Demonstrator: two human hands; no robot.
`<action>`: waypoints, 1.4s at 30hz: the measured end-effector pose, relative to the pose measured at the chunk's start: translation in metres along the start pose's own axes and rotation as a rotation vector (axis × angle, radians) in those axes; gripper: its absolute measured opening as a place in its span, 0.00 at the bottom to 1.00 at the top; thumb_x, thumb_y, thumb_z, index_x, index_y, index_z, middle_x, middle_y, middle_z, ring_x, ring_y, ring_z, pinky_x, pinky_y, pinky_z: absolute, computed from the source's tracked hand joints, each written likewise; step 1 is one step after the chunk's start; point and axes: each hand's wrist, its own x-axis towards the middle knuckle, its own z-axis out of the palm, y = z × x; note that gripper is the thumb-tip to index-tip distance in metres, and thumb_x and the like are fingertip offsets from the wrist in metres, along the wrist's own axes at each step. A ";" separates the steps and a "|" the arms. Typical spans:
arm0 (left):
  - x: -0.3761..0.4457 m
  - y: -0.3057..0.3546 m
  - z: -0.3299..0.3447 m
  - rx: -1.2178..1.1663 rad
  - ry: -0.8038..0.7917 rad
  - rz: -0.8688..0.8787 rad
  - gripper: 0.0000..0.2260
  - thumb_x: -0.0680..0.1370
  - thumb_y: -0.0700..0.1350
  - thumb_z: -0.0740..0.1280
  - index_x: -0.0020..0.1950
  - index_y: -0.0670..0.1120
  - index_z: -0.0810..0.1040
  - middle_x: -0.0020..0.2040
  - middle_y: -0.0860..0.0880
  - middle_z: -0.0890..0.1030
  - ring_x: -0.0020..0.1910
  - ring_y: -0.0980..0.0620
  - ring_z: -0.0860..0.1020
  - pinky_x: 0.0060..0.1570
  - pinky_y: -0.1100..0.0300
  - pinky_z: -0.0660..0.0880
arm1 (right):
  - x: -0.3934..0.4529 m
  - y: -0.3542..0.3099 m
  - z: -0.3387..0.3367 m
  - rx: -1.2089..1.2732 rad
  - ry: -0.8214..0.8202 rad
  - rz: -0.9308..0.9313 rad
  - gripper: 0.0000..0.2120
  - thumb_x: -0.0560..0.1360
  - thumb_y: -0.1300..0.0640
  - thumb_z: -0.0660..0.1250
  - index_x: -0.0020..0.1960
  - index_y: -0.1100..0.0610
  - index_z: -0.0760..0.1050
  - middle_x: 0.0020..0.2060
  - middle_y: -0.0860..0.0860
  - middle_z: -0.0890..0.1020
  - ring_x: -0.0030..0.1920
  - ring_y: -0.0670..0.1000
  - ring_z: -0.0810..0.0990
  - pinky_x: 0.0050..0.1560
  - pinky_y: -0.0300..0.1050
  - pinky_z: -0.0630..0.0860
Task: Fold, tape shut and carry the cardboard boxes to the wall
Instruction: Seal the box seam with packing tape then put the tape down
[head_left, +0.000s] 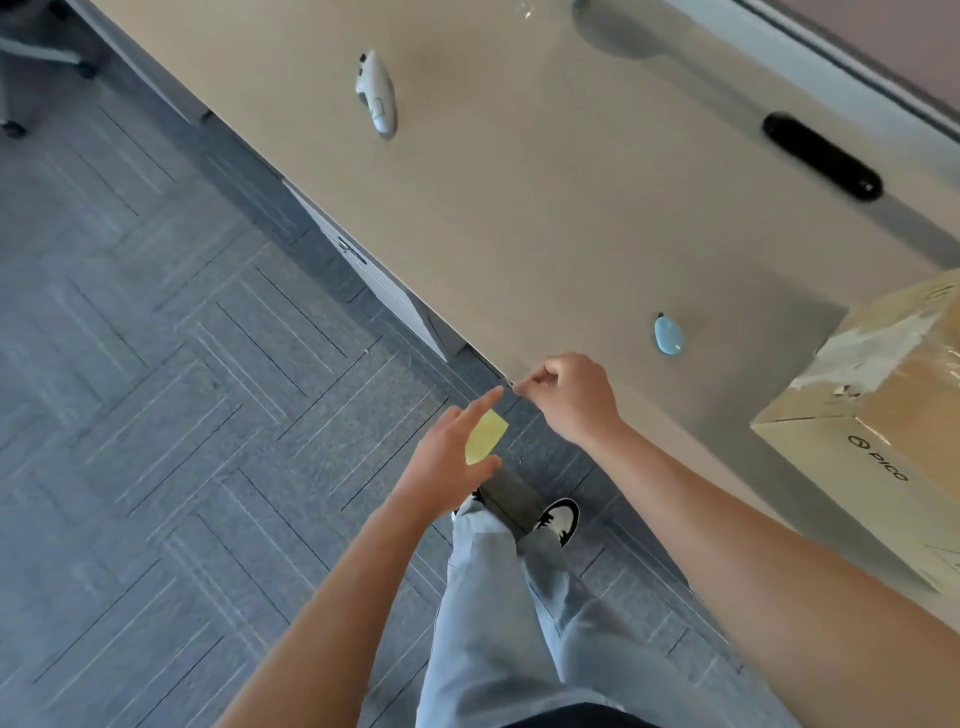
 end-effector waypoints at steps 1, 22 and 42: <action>0.006 -0.006 0.003 0.016 -0.006 -0.005 0.38 0.78 0.47 0.72 0.81 0.66 0.57 0.55 0.47 0.76 0.52 0.48 0.76 0.57 0.47 0.77 | 0.005 0.002 0.003 -0.019 -0.002 -0.005 0.10 0.75 0.45 0.76 0.38 0.45 0.80 0.46 0.47 0.83 0.45 0.47 0.80 0.42 0.44 0.72; 0.074 -0.049 0.048 0.096 -0.062 0.020 0.42 0.81 0.45 0.67 0.82 0.68 0.43 0.51 0.51 0.67 0.40 0.47 0.75 0.44 0.46 0.79 | 0.063 0.042 0.006 -0.555 0.339 -0.235 0.24 0.74 0.44 0.77 0.60 0.57 0.73 0.51 0.54 0.80 0.48 0.61 0.80 0.47 0.55 0.73; 0.072 -0.009 0.035 0.190 0.026 -0.064 0.35 0.82 0.49 0.66 0.84 0.56 0.51 0.67 0.47 0.66 0.64 0.46 0.71 0.51 0.50 0.78 | 0.011 0.060 -0.016 -0.267 0.166 -0.041 0.16 0.80 0.51 0.68 0.65 0.57 0.74 0.57 0.55 0.79 0.58 0.59 0.79 0.58 0.57 0.75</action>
